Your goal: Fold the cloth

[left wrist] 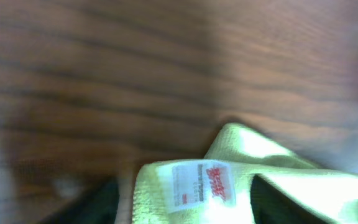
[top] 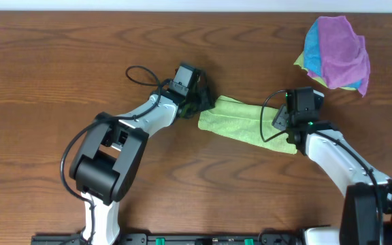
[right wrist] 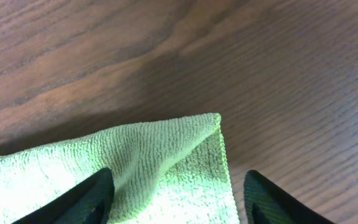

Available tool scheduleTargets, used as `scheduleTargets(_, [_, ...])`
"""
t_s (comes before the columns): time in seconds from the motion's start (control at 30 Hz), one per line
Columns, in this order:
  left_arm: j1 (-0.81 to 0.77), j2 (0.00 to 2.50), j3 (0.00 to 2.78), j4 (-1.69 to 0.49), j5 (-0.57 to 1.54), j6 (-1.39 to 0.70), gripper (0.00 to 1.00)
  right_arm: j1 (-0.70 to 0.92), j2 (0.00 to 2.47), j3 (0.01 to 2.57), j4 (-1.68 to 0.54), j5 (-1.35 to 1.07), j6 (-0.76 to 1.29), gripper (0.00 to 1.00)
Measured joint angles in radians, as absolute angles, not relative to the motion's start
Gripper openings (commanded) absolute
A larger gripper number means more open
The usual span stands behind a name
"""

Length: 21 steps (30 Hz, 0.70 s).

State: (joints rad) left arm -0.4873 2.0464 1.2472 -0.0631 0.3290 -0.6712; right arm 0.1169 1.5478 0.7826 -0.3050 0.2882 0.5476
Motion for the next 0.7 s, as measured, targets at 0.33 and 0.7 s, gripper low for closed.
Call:
scheduleTargets(0.33, [-0.459, 2.041, 1.287, -0.149, 0.329, -0.650, 0.95, 0.117, 1.309, 0.846, -0.551, 0.278, 0.644, 0.70])
scheduleTargets(0.7, [-0.420, 1.877, 1.291, -0.369, 0.326, -0.475, 0.95, 0.068, 1.248, 0.847, -0.954, 0.057, 0.998, 0.56])
